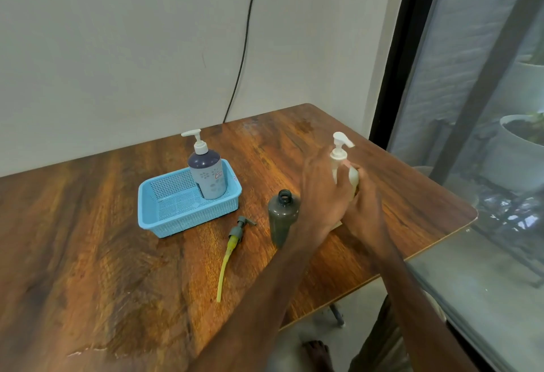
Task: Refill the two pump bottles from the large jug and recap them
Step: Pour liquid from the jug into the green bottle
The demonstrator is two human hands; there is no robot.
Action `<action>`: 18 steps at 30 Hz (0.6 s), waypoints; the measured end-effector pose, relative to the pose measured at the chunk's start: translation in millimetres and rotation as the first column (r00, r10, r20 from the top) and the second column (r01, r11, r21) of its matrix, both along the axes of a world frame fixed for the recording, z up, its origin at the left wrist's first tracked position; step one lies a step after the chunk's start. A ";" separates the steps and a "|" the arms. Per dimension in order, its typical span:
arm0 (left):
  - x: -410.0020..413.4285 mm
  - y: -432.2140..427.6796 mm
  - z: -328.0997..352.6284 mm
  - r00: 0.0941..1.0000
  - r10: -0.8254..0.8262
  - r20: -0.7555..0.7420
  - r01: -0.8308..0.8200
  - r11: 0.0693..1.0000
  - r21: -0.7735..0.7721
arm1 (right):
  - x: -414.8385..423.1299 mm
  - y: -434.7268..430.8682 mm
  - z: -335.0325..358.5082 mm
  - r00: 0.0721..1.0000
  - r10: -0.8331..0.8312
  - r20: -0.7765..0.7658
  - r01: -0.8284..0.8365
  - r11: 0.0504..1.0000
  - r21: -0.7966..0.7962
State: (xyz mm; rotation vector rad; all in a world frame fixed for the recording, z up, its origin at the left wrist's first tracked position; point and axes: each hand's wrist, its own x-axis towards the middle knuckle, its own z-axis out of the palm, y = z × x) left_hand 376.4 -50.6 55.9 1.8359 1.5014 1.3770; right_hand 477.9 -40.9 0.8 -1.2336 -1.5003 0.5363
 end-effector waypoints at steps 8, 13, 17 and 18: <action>-11.6 0.6 13.2 0.992 0.066 0.105 -0.063 0.998 -0.032 | -1.9 -0.3 5.1 1.000 0.003 -0.008 -0.003 0.999 -0.042; -0.9 17.4 16.7 0.993 0.110 0.034 -0.109 0.994 -0.031 | -1.4 -1.1 5.7 1.000 0.006 -0.018 -0.007 0.999 -0.046; 8.9 26.2 13.4 0.993 0.115 -0.023 -0.117 0.991 -0.063 | -0.9 -1.5 4.5 0.999 0.031 -0.043 -0.033 0.998 -0.053; 8.7 27.1 9.8 0.993 0.114 -0.025 -0.115 0.992 -0.052 | -0.7 -1.2 3.6 0.998 0.033 -0.045 -0.035 0.998 -0.050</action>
